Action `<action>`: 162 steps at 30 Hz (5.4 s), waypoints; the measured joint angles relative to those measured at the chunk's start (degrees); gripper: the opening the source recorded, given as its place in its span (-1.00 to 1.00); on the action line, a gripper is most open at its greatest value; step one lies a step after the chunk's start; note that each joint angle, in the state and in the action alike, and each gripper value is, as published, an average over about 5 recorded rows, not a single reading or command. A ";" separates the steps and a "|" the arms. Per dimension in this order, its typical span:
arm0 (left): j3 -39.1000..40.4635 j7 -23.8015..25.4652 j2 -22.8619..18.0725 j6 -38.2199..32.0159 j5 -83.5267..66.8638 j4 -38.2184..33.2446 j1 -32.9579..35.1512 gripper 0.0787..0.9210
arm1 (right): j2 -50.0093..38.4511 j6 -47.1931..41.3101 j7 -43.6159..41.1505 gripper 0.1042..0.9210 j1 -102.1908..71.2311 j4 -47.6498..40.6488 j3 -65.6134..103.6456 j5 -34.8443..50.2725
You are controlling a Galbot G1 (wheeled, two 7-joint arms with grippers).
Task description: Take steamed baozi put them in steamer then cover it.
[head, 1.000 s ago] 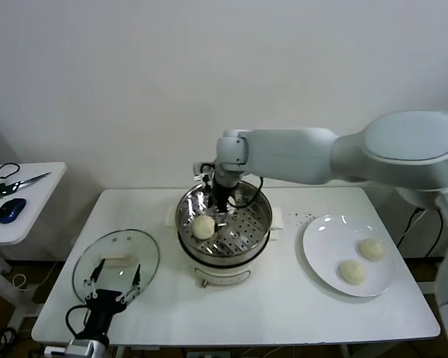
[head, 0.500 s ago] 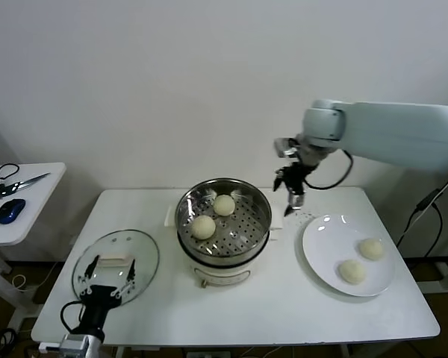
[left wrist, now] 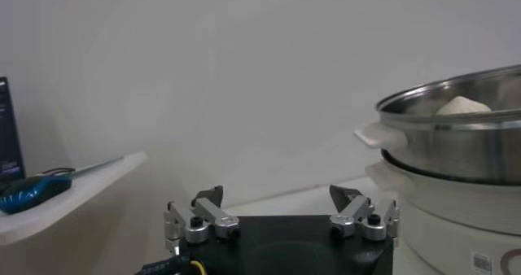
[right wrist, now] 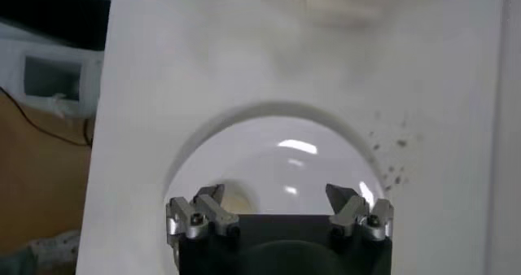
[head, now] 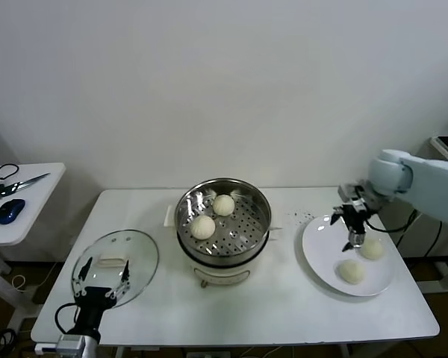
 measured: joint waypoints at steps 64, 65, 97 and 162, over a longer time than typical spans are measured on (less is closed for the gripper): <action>1.02 -0.29 -1.44 0.52 2.69 -0.46 1.12 0.77 | 18.04 32.79 -5.57 0.43 15.84 -4.56 -0.90 -11.01; 1.02 -0.25 -1.45 0.55 2.68 -0.48 1.23 0.77 | 19.29 33.91 -5.61 0.43 16.29 -4.40 -0.78 -11.41; 0.57 0.36 -0.90 0.43 0.98 2.34 1.28 0.77 | 42.88 44.52 -6.27 0.45 4.42 -2.64 2.40 -20.62; -0.60 -0.18 -0.75 1.46 1.60 0.01 2.79 0.77 | 1.83 10.51 -4.84 0.76 -22.88 -20.72 32.18 -17.59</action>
